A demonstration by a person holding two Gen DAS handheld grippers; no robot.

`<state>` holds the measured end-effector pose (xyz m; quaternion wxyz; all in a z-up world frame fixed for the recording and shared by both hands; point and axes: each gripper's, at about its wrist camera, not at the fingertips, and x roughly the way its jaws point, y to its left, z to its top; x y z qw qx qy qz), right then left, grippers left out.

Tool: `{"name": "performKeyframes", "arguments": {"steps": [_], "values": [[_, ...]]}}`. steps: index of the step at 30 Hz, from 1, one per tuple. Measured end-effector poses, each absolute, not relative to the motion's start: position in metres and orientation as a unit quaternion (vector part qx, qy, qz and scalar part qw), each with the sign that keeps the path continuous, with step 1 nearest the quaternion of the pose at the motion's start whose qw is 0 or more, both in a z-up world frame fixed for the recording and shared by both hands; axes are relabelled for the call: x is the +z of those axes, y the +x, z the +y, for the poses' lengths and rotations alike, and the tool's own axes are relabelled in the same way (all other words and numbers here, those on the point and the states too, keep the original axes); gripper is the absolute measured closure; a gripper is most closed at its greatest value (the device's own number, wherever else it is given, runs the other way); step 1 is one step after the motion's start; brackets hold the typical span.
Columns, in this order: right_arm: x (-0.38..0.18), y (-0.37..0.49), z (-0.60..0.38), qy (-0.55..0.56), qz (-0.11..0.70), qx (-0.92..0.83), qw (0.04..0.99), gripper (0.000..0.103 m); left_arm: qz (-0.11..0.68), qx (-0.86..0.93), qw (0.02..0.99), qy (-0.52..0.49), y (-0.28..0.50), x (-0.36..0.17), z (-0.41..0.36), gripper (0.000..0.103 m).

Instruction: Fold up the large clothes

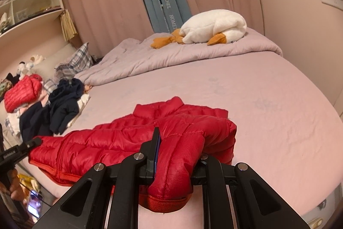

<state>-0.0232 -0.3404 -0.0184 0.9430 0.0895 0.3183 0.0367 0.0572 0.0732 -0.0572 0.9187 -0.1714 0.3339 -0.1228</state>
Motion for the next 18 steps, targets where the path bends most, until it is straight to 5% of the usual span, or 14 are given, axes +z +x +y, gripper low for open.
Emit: {"name": "performKeyframes", "arguments": {"steps": [18], "values": [[-0.0208, -0.0244, -0.3399, 0.096, 0.314, 0.031, 0.944, 0.087, 0.343, -0.125, 0.916, -0.166, 0.0635, -0.0582, 0.0797, 0.088]]}}
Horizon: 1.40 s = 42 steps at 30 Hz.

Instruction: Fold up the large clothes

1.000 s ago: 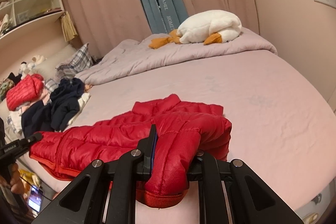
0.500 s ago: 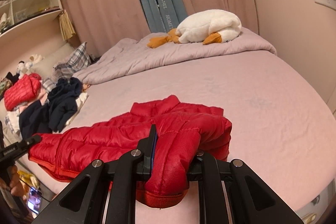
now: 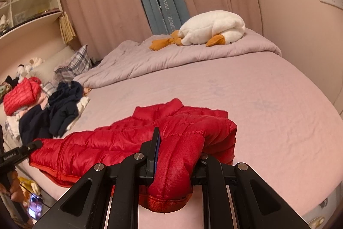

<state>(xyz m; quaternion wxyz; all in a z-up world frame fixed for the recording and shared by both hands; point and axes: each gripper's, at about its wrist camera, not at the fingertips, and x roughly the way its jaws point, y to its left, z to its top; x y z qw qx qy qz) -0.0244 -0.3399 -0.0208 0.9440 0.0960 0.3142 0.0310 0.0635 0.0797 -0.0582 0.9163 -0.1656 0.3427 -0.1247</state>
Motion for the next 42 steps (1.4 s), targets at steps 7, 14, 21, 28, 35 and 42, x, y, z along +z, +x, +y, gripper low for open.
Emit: {"name": "performKeyframes", "arguments": {"steps": [7, 14, 21, 28, 35, 42], "values": [[-0.0204, -0.0226, -0.3407, 0.095, 0.316, 0.029, 0.944, 0.087, 0.345, -0.123, 0.915, -0.167, 0.0630, -0.0601, 0.0777, 0.088], [-0.0205, -0.0227, -0.3412, 0.095, 0.316, 0.030, 0.944, 0.087, 0.346, -0.122, 0.915, -0.165, 0.0620, -0.0619, 0.0777, 0.088], [-0.0192, -0.0218, -0.3418, 0.096, 0.316, 0.030, 0.943, 0.087, 0.348, -0.120, 0.915, -0.166, 0.0604, -0.0650, 0.0778, 0.088], [-0.0188, -0.0213, -0.3423, 0.097, 0.315, 0.031, 0.943, 0.087, 0.349, -0.119, 0.915, -0.166, 0.0588, -0.0661, 0.0784, 0.087], [-0.0192, -0.0217, -0.3418, 0.095, 0.316, 0.031, 0.944, 0.087, 0.349, -0.118, 0.915, -0.166, 0.0596, -0.0657, 0.0781, 0.087], [-0.0192, -0.0218, -0.3412, 0.096, 0.315, 0.030, 0.944, 0.087, 0.351, -0.116, 0.914, -0.167, 0.0559, -0.0681, 0.0809, 0.087]]}}
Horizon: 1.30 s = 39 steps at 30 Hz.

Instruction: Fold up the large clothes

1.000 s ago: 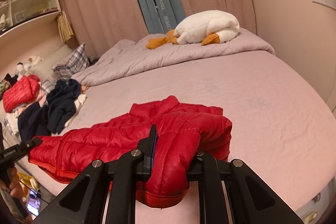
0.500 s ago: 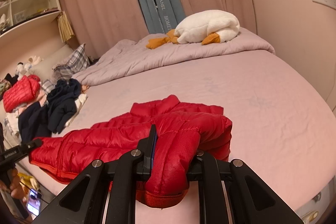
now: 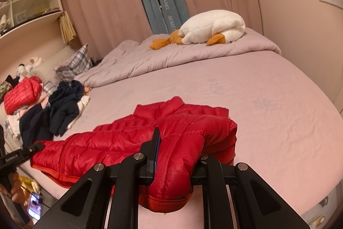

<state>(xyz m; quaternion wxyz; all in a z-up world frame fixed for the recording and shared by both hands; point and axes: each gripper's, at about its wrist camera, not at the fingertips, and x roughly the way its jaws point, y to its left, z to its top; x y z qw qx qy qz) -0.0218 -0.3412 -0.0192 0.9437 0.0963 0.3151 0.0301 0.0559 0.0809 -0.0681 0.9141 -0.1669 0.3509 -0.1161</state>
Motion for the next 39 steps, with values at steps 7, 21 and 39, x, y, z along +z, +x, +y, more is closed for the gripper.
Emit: {"name": "performKeyframes", "arguments": {"steps": [7, 21, 39], "values": [[-0.019, -0.021, -0.341, 0.095, 0.315, 0.032, 0.944, 0.087, 0.352, -0.116, 0.914, -0.168, 0.055, -0.069, 0.082, 0.087], [-0.018, -0.020, -0.337, 0.094, 0.313, 0.035, 0.944, 0.087, 0.355, -0.108, 0.914, -0.163, 0.054, -0.068, 0.082, 0.087], [-0.018, -0.016, -0.335, 0.090, 0.308, 0.042, 0.946, 0.087, 0.362, -0.097, 0.913, -0.161, 0.072, -0.065, 0.080, 0.087]]}}
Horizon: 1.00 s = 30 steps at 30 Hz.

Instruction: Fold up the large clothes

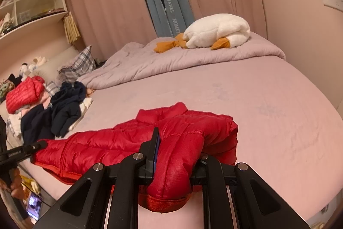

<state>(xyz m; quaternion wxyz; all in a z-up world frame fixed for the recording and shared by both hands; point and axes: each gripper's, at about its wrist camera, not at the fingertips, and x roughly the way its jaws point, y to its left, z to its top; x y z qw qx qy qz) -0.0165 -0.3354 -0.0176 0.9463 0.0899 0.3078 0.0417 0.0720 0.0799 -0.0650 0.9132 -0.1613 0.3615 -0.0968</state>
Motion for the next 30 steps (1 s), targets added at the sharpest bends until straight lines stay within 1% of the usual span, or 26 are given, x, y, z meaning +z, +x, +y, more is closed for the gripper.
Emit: {"name": "performKeyframes", "arguments": {"steps": [22, 30], "values": [[-0.015, 0.013, -0.335, 0.081, 0.306, 0.041, 0.948, 0.087, 0.369, -0.081, 0.913, -0.152, 0.116, -0.065, 0.077, 0.087], [-0.020, 0.029, -0.336, 0.077, 0.312, 0.037, 0.946, 0.087, 0.380, -0.079, 0.911, -0.140, 0.145, -0.069, 0.075, 0.086]]}}
